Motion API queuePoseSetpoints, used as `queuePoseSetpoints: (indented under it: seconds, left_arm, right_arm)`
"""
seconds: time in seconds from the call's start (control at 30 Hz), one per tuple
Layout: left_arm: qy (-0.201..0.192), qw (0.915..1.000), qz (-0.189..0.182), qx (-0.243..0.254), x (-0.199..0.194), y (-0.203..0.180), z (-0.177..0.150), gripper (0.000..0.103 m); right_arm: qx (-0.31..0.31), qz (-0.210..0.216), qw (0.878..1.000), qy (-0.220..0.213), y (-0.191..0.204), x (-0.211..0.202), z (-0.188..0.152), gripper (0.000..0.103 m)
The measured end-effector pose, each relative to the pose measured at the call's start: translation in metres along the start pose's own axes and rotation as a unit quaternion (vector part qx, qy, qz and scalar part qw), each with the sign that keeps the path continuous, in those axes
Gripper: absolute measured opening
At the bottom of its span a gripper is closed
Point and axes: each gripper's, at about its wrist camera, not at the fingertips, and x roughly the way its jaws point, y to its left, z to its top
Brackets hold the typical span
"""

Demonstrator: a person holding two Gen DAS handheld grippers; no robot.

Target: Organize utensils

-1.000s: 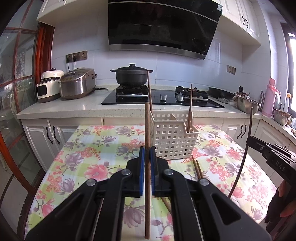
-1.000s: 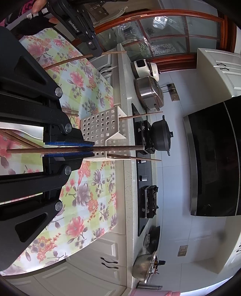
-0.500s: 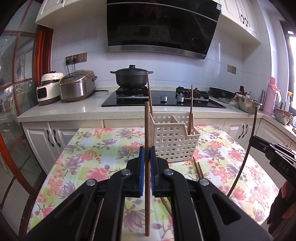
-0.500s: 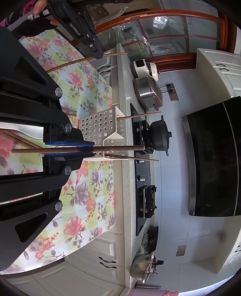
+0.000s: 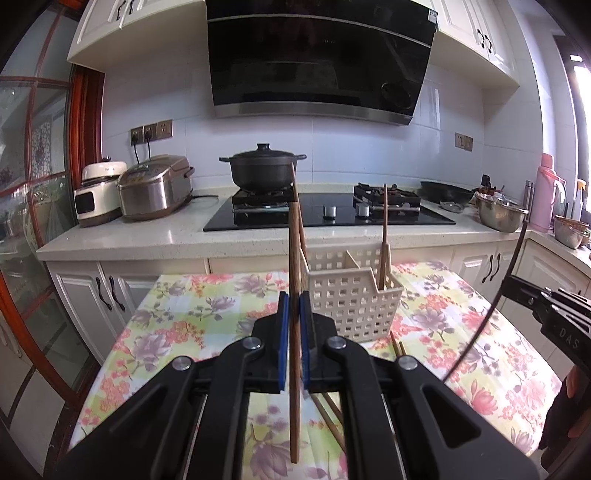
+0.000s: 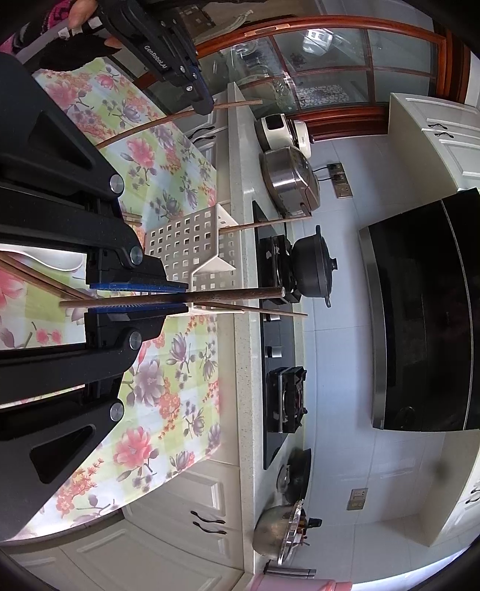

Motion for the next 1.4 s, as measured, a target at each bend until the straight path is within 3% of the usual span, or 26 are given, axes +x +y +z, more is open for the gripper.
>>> queuePoseSetpoints:
  seconds: [0.4, 0.53, 0.77, 1.03, 1.1, 1.17, 1.2, 1.4]
  left_arm:
    - [-0.020, 0.9997, -0.009, 0.014, 0.010, -0.007, 0.049, 0.006]
    - [-0.014, 0.9997, -0.008, 0.016, 0.018, -0.008, 0.052, 0.006]
    - [0.014, 0.9997, -0.010, 0.015, 0.039, -0.007, 0.029, 0.006]
    - [0.024, 0.9994, -0.012, 0.020, 0.058, -0.007, 0.014, 0.006]
    - [0.026, 0.9993, -0.012, 0.024, 0.065, -0.007, 0.010, 0.006]
    - [0.022, 0.9994, -0.010, 0.025, 0.069, -0.007, 0.009, 0.006]
    - [0.022, 0.9994, -0.011, 0.025, 0.072, -0.006, 0.010, 0.006]
    - [0.035, 0.9990, -0.025, 0.013, 0.087, -0.004, 0.014, 0.006]
  right_arm:
    - [-0.005, 0.004, 1.000, -0.010, -0.001, 0.012, 0.037, 0.005]
    - [0.005, 0.007, 1.000, 0.002, -0.007, 0.020, 0.035, 0.005]
    - [0.029, -0.009, 0.996, 0.082, -0.033, 0.074, -0.001, 0.010]
    - [0.063, -0.063, 0.979, 0.185, -0.093, 0.146, -0.046, 0.013]
    - [0.064, -0.065, 0.977, 0.194, -0.104, 0.150, -0.052, 0.017]
    - [0.067, -0.073, 0.976, 0.192, -0.117, 0.153, -0.054, 0.043]
    - [0.067, -0.073, 0.976, 0.192, -0.122, 0.154, -0.054, 0.047]
    - [0.041, -0.076, 0.970, 0.229, -0.144, 0.198, -0.045, 0.049]
